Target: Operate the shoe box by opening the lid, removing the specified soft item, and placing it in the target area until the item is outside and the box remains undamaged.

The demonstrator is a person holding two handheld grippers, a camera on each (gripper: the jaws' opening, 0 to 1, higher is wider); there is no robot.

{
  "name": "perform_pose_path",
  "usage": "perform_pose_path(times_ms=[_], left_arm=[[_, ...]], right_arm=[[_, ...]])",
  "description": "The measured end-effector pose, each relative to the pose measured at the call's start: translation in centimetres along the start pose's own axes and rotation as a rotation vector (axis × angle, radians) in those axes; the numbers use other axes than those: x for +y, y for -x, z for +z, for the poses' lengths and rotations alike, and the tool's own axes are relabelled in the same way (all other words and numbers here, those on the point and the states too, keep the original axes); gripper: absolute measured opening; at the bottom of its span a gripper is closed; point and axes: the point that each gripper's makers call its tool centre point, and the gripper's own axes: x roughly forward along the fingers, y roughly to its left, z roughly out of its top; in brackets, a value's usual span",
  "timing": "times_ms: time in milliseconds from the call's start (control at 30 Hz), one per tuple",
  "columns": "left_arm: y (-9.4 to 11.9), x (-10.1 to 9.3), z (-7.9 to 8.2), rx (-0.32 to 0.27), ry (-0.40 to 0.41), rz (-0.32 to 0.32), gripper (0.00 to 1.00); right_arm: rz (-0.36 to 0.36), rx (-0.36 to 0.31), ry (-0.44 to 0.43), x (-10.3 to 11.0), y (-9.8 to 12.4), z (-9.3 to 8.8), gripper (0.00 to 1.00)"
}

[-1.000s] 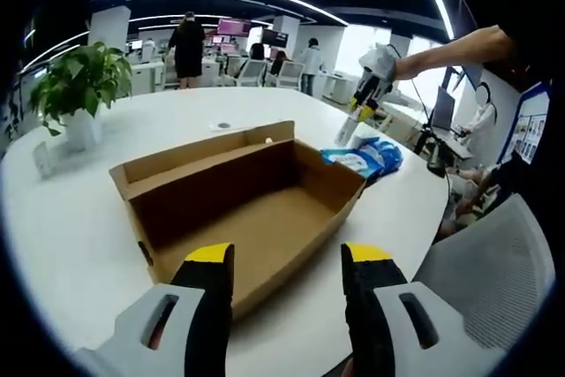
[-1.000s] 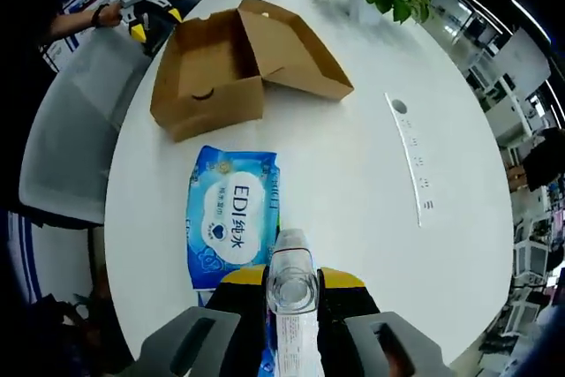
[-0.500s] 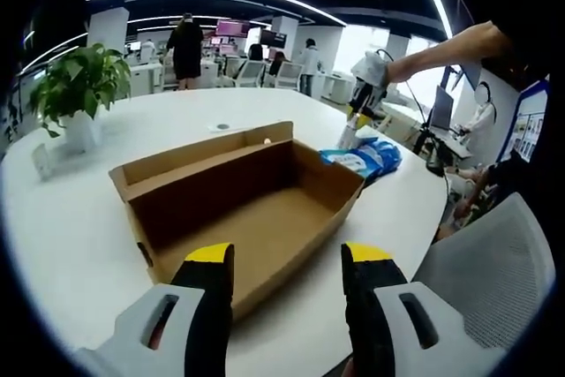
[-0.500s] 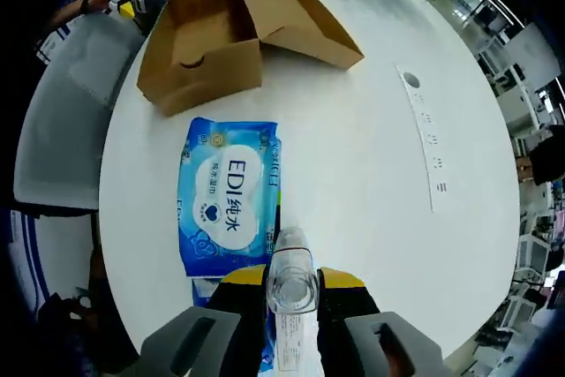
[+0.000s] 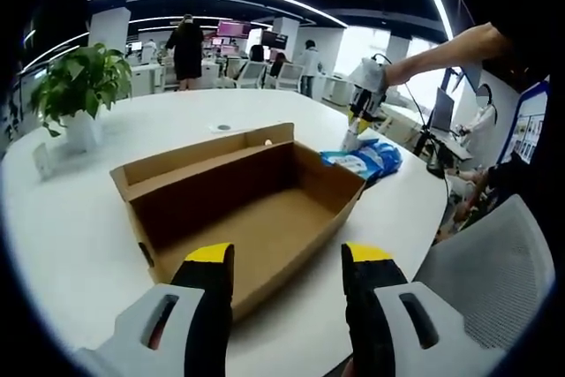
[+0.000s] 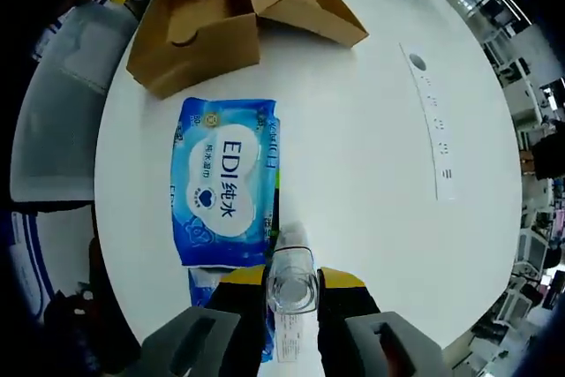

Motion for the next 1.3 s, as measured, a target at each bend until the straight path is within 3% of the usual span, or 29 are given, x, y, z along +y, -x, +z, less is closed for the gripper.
perform_pose_path(times_ms=[833,1300], left_arm=[[0.0,0.0,0.0,0.001,0.002,0.002,0.50],[0.2,0.8,0.5,-0.019,0.023,0.030,0.49]], right_arm=[[0.007,0.012,-0.062,-0.7,-0.3,0.2,0.19],[-0.036,-0.004,-0.058,-1.3,0.4,0.1,0.27]])
